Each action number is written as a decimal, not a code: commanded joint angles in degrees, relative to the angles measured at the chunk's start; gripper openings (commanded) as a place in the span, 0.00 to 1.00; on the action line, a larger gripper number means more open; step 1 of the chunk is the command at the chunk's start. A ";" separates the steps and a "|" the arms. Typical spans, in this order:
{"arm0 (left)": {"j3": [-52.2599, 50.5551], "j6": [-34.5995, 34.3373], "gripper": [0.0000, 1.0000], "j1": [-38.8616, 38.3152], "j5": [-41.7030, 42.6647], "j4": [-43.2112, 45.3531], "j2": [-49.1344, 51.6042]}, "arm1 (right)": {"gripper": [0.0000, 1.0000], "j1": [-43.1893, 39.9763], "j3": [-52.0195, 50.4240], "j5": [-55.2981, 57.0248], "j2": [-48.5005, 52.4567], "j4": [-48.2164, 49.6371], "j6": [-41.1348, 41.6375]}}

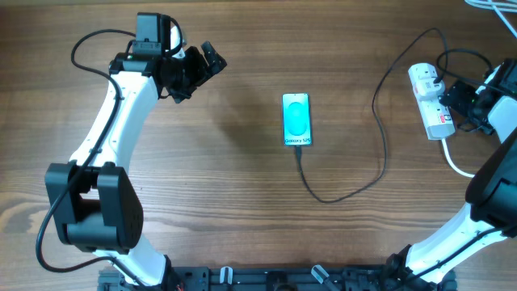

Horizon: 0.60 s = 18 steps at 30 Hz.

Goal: Plug charger to phone and switch on socket

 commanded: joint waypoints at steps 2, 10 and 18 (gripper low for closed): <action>0.04 1.29 1.00 0.20 -0.55 0.07 -0.87 | 1.00 0.83 -0.24 0.13 -0.35 0.48 0.61; 0.04 1.29 1.00 0.20 -0.55 0.07 -0.87 | 1.00 2.86 -0.24 4.33 1.36 0.55 0.66; 0.04 1.29 1.00 0.20 -0.55 0.07 -0.87 | 1.00 3.02 -0.24 4.44 1.36 -0.26 0.59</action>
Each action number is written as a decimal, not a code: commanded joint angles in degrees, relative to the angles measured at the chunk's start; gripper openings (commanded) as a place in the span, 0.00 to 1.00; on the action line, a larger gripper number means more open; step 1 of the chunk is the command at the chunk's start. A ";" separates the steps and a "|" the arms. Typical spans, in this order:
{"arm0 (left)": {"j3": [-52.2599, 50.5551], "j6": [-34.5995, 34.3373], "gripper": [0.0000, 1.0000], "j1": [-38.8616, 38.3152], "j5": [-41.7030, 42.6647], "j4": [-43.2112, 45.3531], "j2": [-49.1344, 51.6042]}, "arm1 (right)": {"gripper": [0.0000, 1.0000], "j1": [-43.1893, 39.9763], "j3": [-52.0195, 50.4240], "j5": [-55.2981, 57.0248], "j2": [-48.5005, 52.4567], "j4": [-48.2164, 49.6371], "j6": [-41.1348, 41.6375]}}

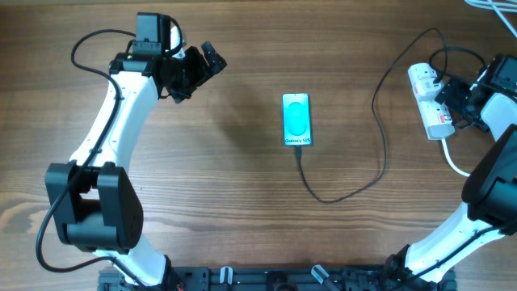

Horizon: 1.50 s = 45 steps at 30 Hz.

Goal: Plug charger to phone and switch on socket

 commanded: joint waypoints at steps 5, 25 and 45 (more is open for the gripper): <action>0.04 1.31 1.00 0.20 -0.55 0.07 -0.87 | 1.00 0.59 -0.24 0.96 1.31 -1.40 0.15; 0.04 1.31 1.00 0.20 -0.55 0.07 -0.87 | 1.00 1.22 -0.24 -2.08 1.40 -1.81 -2.32; 0.04 1.31 1.00 0.20 -0.55 0.07 -0.87 | 0.99 2.34 0.92 -7.50 4.50 -5.22 -5.81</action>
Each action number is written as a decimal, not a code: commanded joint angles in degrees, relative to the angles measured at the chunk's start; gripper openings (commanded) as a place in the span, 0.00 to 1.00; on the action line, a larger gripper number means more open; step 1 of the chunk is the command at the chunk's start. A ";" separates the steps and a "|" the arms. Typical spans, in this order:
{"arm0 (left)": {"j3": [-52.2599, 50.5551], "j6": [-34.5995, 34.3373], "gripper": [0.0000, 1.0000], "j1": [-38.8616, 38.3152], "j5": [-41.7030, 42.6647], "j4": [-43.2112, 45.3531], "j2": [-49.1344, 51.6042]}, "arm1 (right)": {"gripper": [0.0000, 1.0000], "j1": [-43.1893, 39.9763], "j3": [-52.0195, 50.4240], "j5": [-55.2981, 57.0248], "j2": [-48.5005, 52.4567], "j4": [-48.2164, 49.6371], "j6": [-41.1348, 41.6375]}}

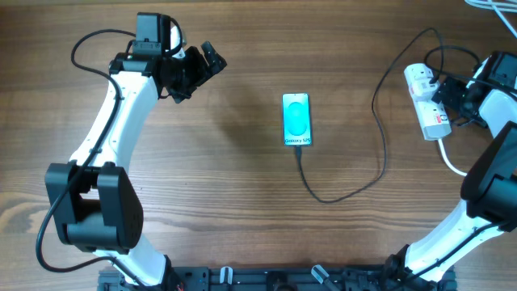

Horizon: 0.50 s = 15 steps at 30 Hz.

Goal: Plug charger to phone and switch on socket

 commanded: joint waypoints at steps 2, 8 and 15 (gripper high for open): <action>0.04 1.31 1.00 0.20 -0.55 0.09 -0.87 | 0.99 1.29 -0.94 -6.14 3.17 -3.56 -2.71; 0.04 1.31 1.00 0.20 -0.55 0.09 -0.87 | 1.00 1.29 -0.94 -6.14 3.17 -7.39 -2.49; 0.04 1.31 1.00 0.20 -0.55 0.09 -0.87 | 1.00 1.29 0.50 -6.16 3.17 -11.39 -2.51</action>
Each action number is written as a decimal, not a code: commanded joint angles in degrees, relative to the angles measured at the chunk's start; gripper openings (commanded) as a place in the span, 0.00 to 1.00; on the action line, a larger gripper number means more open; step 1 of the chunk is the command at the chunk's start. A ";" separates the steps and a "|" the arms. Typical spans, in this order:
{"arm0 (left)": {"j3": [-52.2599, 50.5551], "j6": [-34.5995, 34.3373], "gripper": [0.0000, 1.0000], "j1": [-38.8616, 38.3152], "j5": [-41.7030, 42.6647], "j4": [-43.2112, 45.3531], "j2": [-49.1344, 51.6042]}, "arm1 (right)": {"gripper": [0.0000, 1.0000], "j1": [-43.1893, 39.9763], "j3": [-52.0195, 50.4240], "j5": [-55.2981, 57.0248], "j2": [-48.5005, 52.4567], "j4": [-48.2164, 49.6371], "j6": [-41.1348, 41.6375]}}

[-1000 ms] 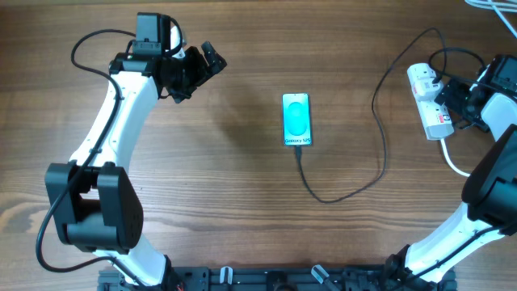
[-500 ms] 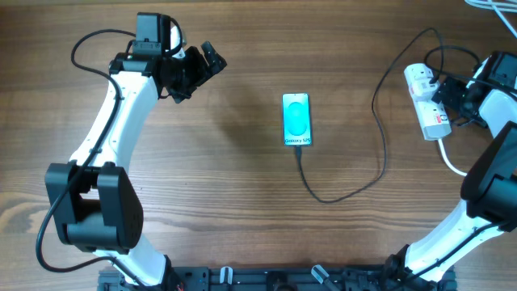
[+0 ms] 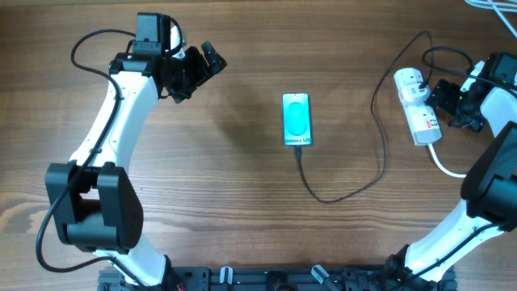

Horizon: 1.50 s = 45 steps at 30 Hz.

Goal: Plug charger to phone and switch on socket

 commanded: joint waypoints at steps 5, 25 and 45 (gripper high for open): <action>0.04 1.29 1.00 0.20 -0.55 0.07 -0.87 | 1.00 1.27 -0.15 -1.20 3.15 -4.74 -2.16; 0.04 1.29 1.00 0.20 -0.55 0.07 -0.87 | 1.00 1.27 6.84 -1.97 3.61 -13.94 -2.05; 0.04 1.29 1.00 0.20 -0.55 0.07 -0.87 | 1.00 1.22 5.70 -4.98 9.31 -14.32 -0.81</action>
